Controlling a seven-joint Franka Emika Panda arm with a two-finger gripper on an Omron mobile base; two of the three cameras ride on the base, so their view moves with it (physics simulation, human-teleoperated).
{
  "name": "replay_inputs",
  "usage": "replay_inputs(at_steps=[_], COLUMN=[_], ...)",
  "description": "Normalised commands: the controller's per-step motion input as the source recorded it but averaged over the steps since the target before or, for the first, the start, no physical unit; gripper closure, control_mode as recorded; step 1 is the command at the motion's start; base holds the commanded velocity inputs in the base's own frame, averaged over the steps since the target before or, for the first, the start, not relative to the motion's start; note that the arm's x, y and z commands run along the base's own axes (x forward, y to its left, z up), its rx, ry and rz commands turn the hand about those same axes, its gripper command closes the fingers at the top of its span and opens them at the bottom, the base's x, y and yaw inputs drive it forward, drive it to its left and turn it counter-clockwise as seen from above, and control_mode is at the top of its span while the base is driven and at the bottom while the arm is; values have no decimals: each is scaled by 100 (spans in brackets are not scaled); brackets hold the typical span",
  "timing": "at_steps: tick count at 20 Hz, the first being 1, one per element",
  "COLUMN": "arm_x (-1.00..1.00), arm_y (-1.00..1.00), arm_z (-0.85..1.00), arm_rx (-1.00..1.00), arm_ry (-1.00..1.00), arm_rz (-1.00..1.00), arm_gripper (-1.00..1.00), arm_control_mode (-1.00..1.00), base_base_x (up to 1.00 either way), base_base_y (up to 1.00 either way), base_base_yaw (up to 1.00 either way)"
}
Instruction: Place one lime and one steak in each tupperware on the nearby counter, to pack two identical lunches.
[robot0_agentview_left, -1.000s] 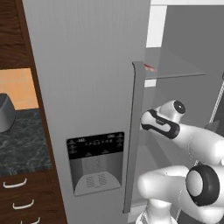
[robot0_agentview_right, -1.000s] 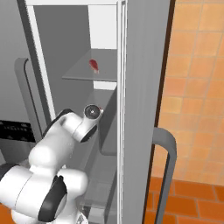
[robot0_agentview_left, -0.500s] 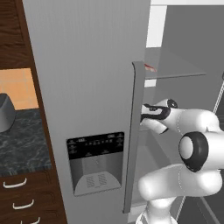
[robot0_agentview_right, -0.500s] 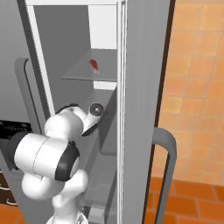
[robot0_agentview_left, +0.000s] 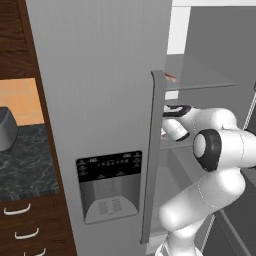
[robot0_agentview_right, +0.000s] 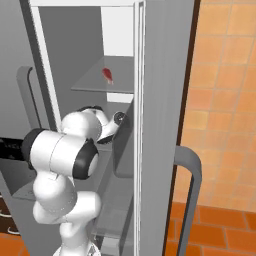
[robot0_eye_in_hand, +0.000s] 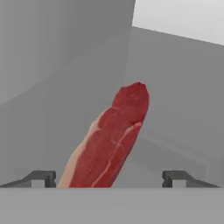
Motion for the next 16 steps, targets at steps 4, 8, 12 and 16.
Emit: replay_inputs(at_steps=[4,8,12,16], arm_x=[-80,-100,-100,-100], arm_y=[0,0,18,-1], arm_z=[-8,89,100,100], arm_rx=[0,-10,-23,-20], arm_ry=[-1,0,1,8], arm_rz=[0,0,-2,-4], arm_gripper=[100,100,100,100], arm_control_mode=[-100,-100,-100,-100], base_base_x=[0,0,0,0], base_base_y=[0,0,0,0], base_base_yaw=[0,0,0,0])
